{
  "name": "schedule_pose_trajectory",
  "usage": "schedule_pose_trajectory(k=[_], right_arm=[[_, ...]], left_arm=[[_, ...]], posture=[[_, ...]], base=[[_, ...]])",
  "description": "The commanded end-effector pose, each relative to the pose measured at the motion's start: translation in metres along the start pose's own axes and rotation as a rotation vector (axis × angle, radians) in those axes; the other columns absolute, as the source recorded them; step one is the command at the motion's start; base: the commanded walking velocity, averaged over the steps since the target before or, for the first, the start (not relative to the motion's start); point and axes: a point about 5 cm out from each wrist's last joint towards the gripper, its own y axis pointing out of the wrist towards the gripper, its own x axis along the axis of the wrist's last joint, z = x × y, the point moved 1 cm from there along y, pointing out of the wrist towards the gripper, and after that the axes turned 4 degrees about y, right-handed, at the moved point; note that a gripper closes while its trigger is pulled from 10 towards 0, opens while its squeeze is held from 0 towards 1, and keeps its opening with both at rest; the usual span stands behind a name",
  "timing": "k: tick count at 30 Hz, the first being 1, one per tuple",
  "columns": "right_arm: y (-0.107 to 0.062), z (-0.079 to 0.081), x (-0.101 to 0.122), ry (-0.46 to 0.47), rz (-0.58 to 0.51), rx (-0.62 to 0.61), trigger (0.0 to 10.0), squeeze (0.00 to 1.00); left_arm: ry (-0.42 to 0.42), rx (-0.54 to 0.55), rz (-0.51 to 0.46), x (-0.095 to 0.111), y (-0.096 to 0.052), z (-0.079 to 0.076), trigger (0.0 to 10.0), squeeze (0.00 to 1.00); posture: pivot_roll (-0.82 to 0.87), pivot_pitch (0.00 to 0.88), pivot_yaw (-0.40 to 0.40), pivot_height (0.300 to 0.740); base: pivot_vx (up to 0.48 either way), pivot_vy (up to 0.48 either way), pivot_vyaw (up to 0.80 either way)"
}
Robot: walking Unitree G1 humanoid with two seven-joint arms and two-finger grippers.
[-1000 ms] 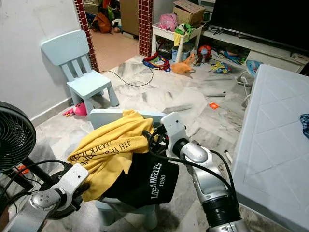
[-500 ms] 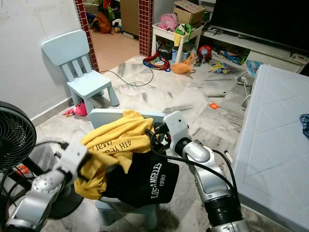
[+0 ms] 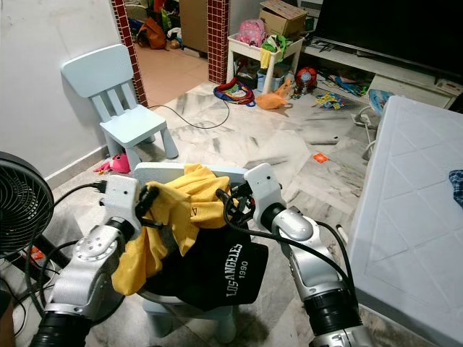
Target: Hang hanger
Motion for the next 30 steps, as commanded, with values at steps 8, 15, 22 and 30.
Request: schedule_pose_trajectory(k=[8,15,22,30], right_arm=[[-0.001,-0.003,0.004,-0.010,-0.014,-0.012,10.0,0.00],[0.001,-0.001,0.003,-0.006,-0.013,-0.007,10.0,0.00],[0.001,-0.001,0.002,-0.004,-0.011,-0.006,10.0,0.00],[0.001,0.000,0.002,-0.003,-0.010,-0.003,10.0,0.00]], left_arm=[[0.156,-0.291,0.179,-0.029,-0.007,-0.048,9.1,0.00],[0.279,-0.209,0.191,-0.030,-0.015,-0.025,10.0,1.00],[0.415,-0.256,0.228,-0.030,-0.032,-0.023,10.0,1.00],[0.469,-0.238,0.176,-0.025,-0.039,-0.020,10.0,1.00]], posture=[[-0.01,0.021,-0.024,0.740],[0.00,0.027,-0.026,0.740],[0.01,0.031,-0.026,0.740],[0.01,0.035,-0.028,0.740]], base=[[0.000,0.000,0.00],[0.000,0.000,0.00],[0.000,0.000,0.00],[0.000,0.000,0.00]])
